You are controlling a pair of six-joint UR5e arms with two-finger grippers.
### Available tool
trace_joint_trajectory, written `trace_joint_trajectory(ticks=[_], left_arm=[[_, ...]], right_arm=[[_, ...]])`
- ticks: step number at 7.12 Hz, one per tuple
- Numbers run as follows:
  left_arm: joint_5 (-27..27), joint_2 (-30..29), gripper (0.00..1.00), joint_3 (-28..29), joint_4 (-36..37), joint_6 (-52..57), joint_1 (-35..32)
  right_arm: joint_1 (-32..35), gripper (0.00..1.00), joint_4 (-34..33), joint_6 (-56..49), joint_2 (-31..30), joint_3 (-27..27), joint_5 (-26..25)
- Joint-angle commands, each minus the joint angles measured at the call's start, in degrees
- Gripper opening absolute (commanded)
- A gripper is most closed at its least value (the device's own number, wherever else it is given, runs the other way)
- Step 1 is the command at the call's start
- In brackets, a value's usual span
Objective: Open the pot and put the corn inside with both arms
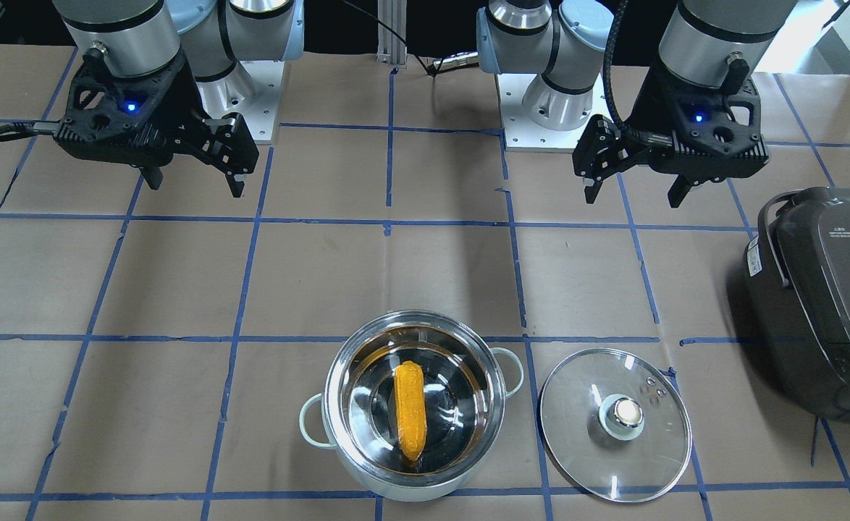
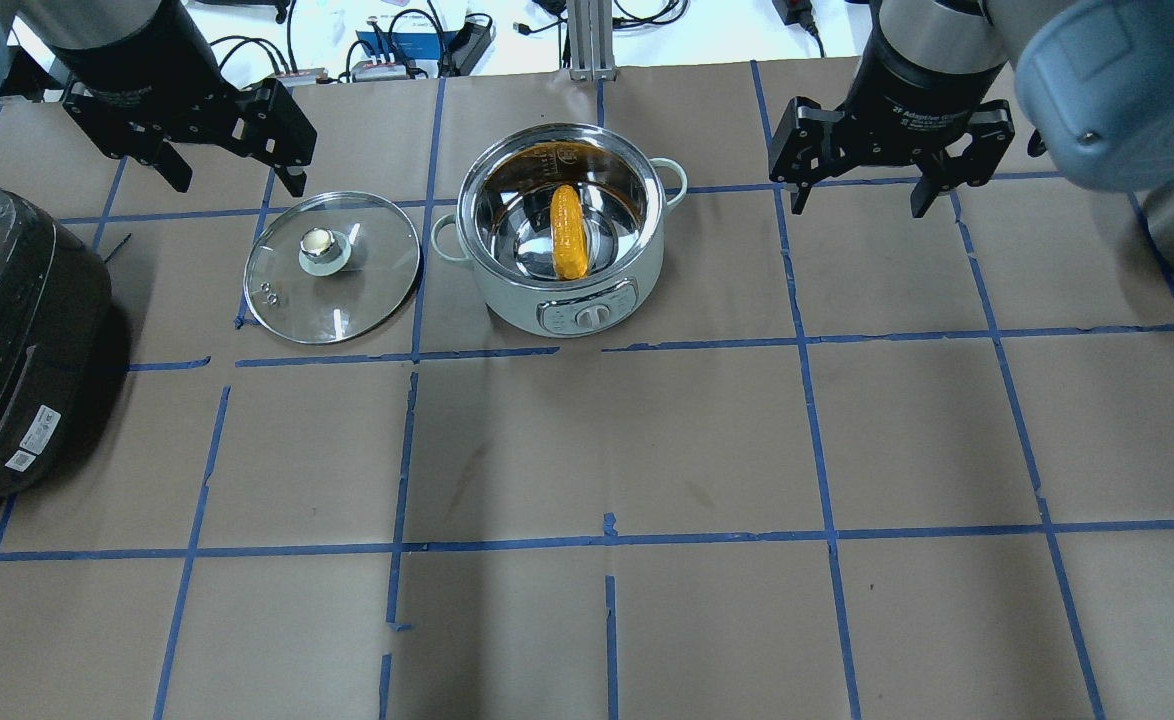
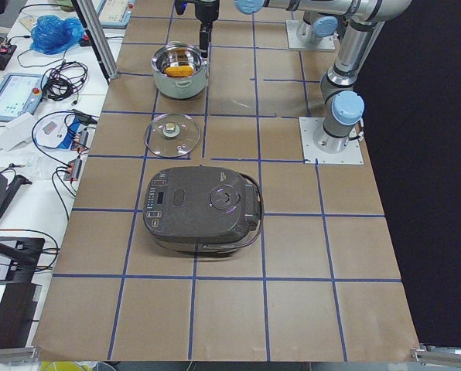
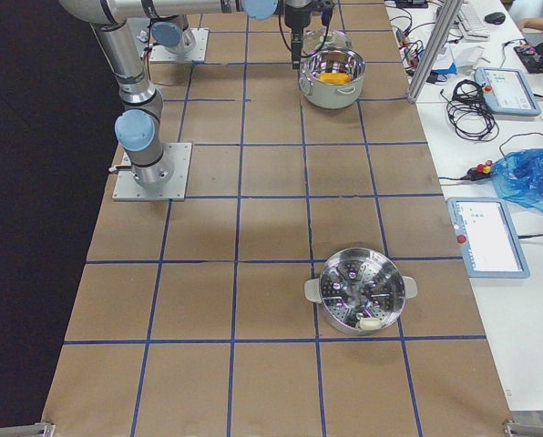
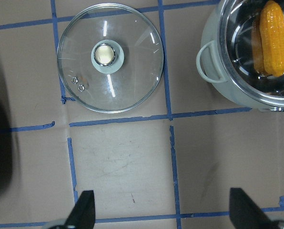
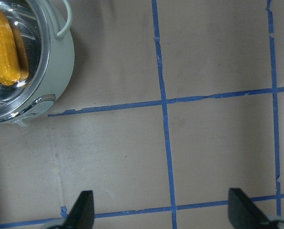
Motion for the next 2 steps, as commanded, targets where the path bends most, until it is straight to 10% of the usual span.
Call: trace_joint_trajectory(ticks=[1,2], left_arm=[[-0.12,-0.07,1.00,-0.09,0.22,0.07,0.06],[-0.12,-0.07,1.00,-0.09,0.22,0.07,0.06]], right_arm=[[0.08,1.00,-0.02,-0.07,-0.01,-0.11,-0.04],[0.34,1.00,-0.63,-0.07,-0.01,-0.03,0.04]])
